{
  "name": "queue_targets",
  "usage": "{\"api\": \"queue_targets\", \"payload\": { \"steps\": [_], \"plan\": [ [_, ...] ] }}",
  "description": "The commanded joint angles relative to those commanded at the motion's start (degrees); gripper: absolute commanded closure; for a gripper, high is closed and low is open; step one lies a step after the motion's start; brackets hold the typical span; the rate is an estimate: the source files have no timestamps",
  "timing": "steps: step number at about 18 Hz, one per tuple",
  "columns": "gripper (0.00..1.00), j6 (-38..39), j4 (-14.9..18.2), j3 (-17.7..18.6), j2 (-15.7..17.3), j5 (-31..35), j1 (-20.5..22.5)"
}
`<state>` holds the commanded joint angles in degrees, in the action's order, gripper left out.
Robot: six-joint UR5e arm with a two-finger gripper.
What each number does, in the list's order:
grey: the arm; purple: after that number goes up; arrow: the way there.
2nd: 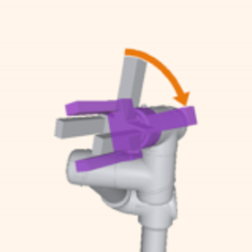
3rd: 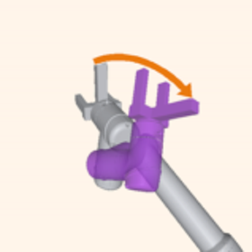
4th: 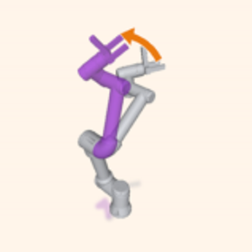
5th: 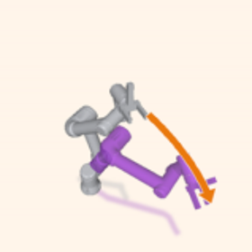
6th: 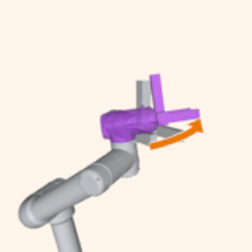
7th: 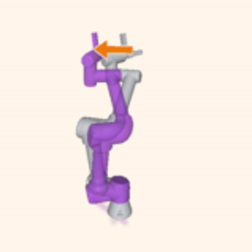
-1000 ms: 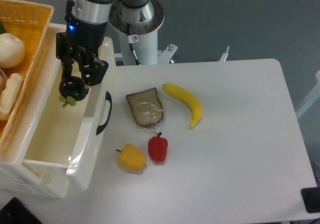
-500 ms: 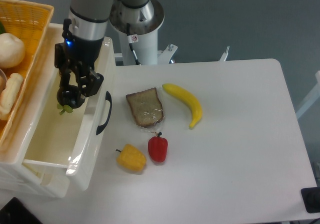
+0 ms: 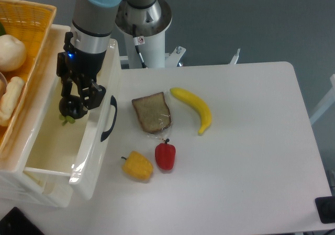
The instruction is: Place the mangosteen in the upper white drawer
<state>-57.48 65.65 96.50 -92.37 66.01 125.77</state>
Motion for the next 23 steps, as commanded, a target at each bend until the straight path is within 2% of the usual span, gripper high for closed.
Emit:
{"api": "queue_targets", "payload": {
  "steps": [3,7,15,18,23],
  "plan": [
    [0.00,0.00,0.00,-0.09,-0.09,-0.26,-0.70],
    [0.00,2.01,0.00,-1.32,-0.09,-0.88,0.52],
    [0.00,3.78,0.00,-2.72,-0.17,0.78,11.41],
    [0.00,3.43,-0.09,-2.46,-2.10,2.29,15.98],
    [0.00,2.20,-1.05,-3.07,-7.63,3.42,22.66]
  ]
}}
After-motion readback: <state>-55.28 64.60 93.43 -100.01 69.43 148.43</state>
